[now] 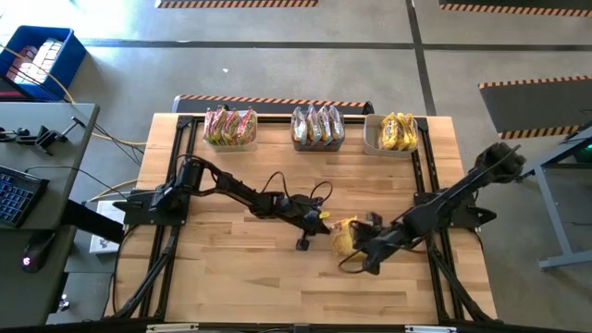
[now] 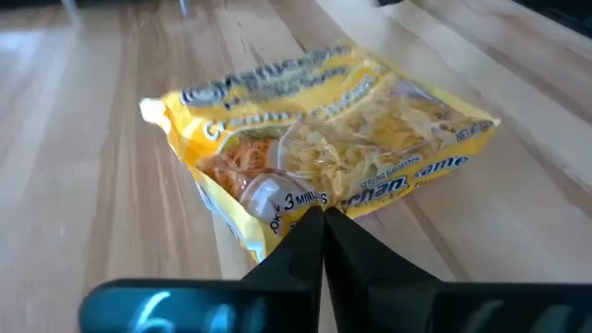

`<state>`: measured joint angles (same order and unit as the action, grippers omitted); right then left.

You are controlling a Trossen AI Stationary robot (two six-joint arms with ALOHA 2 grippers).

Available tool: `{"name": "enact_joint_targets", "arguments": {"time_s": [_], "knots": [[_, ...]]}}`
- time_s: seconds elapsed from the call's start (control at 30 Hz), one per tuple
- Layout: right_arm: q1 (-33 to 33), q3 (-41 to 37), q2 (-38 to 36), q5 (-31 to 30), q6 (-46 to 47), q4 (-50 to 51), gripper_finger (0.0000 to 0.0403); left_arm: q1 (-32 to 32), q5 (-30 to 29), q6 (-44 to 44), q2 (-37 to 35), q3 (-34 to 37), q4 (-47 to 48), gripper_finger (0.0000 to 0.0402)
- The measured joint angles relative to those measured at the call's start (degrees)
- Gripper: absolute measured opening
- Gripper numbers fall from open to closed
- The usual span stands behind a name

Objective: Sort Maruchan noodles
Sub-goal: Put the yellow noodle pack into the gray bin

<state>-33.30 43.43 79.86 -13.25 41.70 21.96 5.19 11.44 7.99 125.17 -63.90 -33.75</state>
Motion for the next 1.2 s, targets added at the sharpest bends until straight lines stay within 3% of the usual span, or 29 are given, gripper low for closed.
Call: {"name": "enact_joint_targets", "arguments": {"time_s": [0.13, 0.27, 0.47, 0.8, 1.0, 1.2], "knots": [[-2.31, -7.95, -7.30, -5.17, 4.60, -7.02, 0.0000, 0.00, -0.17, 1.22, -0.40, -0.04, -0.26, 0.0000], [-4.45, -19.06, -13.21, -9.16, 6.99, -24.35, 0.0000, 0.00, -0.53, 1.27, -0.37, 0.00, 0.46, 0.0000], [-5.36, -29.60, -16.38, -12.11, 11.46, -39.71, 0.0000, 0.13, -3.50, -1.32, -0.90, 0.00, 4.41, 0.0008], [-5.34, -29.97, -16.12, -12.31, 10.85, -40.27, 0.0000, -0.04, -2.98, 1.35, -10.17, -0.09, 17.73, 0.0077], [-5.34, -29.99, -16.12, -12.94, 10.78, -40.33, 0.0000, -2.64, 6.28, 0.57, -13.95, -0.21, 23.82, 0.0121], [-4.85, -29.98, -16.11, -13.23, 10.77, -40.60, 0.0000, -6.46, 10.52, -0.20, -13.88, -1.66, 23.99, 0.0154]]}}
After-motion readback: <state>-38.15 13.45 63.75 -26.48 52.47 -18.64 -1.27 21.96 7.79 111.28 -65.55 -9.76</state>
